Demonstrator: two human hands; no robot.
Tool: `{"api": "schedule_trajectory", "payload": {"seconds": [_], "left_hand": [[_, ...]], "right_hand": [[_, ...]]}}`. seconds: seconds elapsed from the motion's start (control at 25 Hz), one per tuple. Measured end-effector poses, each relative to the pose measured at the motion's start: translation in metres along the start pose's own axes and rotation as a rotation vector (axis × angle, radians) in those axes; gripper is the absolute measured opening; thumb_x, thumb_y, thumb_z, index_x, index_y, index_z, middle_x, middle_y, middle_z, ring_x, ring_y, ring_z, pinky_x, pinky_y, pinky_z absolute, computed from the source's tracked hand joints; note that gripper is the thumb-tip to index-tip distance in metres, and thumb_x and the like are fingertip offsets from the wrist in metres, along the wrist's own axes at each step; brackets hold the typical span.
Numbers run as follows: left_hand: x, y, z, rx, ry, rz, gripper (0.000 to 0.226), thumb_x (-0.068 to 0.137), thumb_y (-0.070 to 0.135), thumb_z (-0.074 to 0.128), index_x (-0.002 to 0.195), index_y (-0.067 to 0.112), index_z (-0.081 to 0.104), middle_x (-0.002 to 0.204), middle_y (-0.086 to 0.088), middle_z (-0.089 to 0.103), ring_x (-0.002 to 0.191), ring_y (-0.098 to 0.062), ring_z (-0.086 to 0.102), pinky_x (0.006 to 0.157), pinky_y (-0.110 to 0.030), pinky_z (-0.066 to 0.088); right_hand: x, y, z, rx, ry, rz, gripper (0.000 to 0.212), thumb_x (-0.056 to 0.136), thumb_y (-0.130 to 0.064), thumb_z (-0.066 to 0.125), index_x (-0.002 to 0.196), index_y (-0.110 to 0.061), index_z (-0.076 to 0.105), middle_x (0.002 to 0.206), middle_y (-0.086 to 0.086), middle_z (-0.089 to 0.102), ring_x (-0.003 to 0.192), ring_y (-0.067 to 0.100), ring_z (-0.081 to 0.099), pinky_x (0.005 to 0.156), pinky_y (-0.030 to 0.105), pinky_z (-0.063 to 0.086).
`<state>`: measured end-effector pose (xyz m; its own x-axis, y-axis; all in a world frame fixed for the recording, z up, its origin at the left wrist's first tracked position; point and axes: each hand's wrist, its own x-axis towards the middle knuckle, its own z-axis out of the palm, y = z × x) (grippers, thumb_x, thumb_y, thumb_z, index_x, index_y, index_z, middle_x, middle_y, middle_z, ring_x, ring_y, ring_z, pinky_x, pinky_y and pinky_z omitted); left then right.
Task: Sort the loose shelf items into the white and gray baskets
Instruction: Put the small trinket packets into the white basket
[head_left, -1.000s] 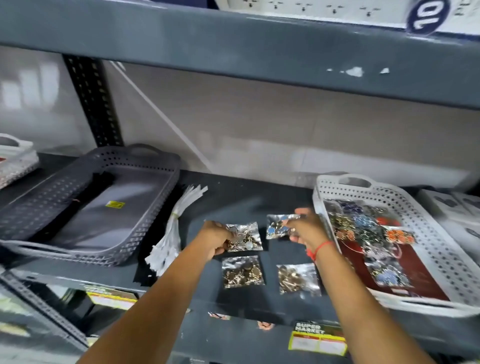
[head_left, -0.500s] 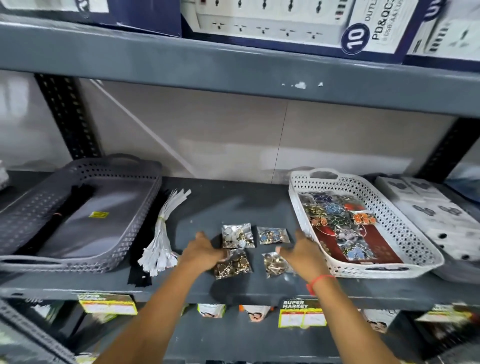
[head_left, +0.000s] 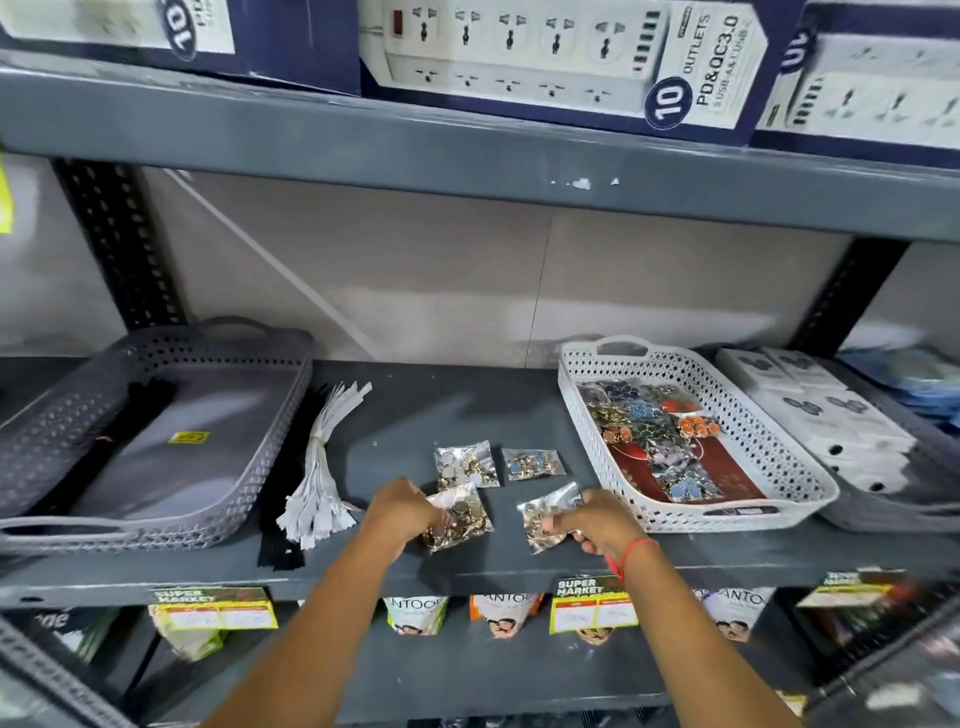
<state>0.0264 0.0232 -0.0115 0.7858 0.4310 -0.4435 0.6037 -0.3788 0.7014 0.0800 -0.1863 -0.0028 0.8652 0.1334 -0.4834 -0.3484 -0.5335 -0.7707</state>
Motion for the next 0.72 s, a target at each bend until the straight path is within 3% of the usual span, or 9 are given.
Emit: {"api": "schedule_trajectory", "payload": {"seconds": [0.08,0.2,0.32,0.48,0.64,0.72], "left_hand": [[0.002,-0.006,-0.004,-0.193,-0.054,-0.044,0.025,0.078,0.002,0.070,0.068,0.011,0.048,0.074,-0.012,0.056,0.068,-0.020,0.050,0.050,-0.022,0.031],[-0.004,-0.006,-0.010,-0.396,-0.116,-0.063,0.021,0.083,-0.002,0.064,0.078,0.012,0.048,0.080,-0.008,0.061,0.068,-0.015,0.052,0.051,-0.021,0.039],[-0.014,0.017,-0.008,-0.510,-0.172,0.025,0.023,0.084,-0.001,0.064,0.077,0.015,0.049,0.070,-0.001,0.063,0.055,-0.007,0.054,0.041,-0.014,0.046],[-0.026,0.073,0.009,-0.554,-0.234,0.161,0.030,0.082,-0.004,0.066,0.069,0.017,0.049,0.040,0.008,0.064,0.032,0.002,0.056,0.038,-0.011,0.047],[-0.024,0.142,0.054,-0.448,-0.256,0.217,0.031,0.084,-0.008,0.061,0.069,0.014,0.048,0.063,-0.002,0.057,0.055,-0.008,0.056,0.039,-0.013,0.049],[-0.017,0.172,0.080,-0.326,-0.243,0.220,0.022,0.086,-0.007,0.059,0.074,0.011,0.053,0.069,-0.003,0.053,0.059,-0.010,0.054,0.039,-0.014,0.049]], "right_hand": [[-0.005,-0.001,-0.002,0.096,-0.043,0.026,0.022,0.077,-0.003,0.071,0.083,-0.012,0.052,0.067,0.004,0.048,0.053,0.010,0.038,0.046,0.020,0.029],[-0.019,-0.006,-0.009,0.247,-0.071,-0.012,0.022,0.080,-0.001,0.068,0.088,-0.010,0.051,0.071,0.002,0.055,0.061,0.010,0.049,0.053,0.019,0.040],[-0.031,-0.017,-0.030,0.351,-0.103,-0.117,0.043,0.079,0.000,0.070,0.117,-0.005,0.049,0.087,0.007,0.062,0.067,0.011,0.054,0.051,0.016,0.047],[-0.031,-0.029,-0.093,0.457,-0.032,-0.249,0.020,0.081,0.001,0.065,0.093,-0.012,0.056,0.081,0.003,0.062,0.066,0.012,0.055,0.049,0.015,0.048],[0.007,-0.012,-0.172,0.487,0.081,-0.199,0.029,0.083,0.004,0.062,0.109,-0.007,0.057,0.082,0.004,0.061,0.070,0.014,0.057,0.052,0.019,0.054],[0.036,-0.002,-0.199,0.462,0.093,-0.103,0.021,0.084,0.008,0.058,0.098,-0.007,0.055,0.081,0.006,0.058,0.070,0.015,0.056,0.046,0.017,0.056]]}}
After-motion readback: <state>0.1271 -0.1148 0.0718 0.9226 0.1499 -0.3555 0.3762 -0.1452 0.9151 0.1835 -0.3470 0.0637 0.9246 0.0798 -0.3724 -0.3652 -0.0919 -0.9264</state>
